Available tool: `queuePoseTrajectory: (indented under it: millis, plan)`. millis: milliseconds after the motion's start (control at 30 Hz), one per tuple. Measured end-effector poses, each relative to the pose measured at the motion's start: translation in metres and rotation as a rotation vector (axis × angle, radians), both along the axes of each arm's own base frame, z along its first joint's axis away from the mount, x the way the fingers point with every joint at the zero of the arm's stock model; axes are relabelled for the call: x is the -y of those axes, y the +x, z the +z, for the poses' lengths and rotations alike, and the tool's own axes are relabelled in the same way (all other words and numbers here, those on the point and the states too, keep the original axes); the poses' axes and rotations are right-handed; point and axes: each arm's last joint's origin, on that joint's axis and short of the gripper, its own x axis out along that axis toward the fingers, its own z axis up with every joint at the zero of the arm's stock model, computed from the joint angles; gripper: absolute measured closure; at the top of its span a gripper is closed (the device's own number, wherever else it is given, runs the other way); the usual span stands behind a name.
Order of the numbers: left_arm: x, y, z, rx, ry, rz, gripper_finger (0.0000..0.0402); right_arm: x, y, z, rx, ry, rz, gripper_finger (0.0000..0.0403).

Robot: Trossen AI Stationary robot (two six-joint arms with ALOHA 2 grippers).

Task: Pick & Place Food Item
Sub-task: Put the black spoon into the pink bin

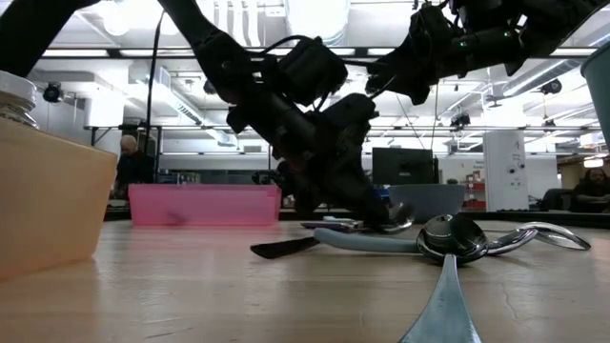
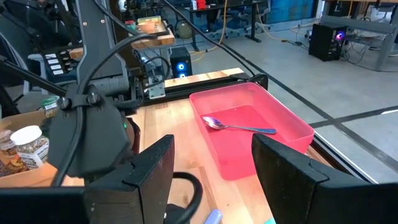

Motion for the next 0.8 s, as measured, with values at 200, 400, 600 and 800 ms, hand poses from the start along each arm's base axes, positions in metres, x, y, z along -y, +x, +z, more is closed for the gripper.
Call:
queuePoseTrajectory:
  millis: [200, 400, 600, 800]
  plan:
    - [0.0, -0.001, 0.004, 0.006, 0.008, 0.005, 0.0401, 0.0, 0.0, 0.0, 0.0, 0.0, 0.0, 0.0192]
    - [0.0, -0.002, 0.015, 0.014, 0.015, 0.012, 0.0401, 0.0, 0.0, 0.0, 0.001, 0.0, 0.0, 0.0192]
    - [-0.001, -0.01, 0.034, -0.011, 0.03, 0.039, 0.0401, 0.0, 0.0, 0.0, 0.001, 0.0, 0.0, 0.0192]
    - [-0.001, -0.02, 0.053, -0.046, 0.022, 0.058, 0.0401, 0.0, 0.0, 0.0, 0.001, 0.0, 0.0, 0.0192]
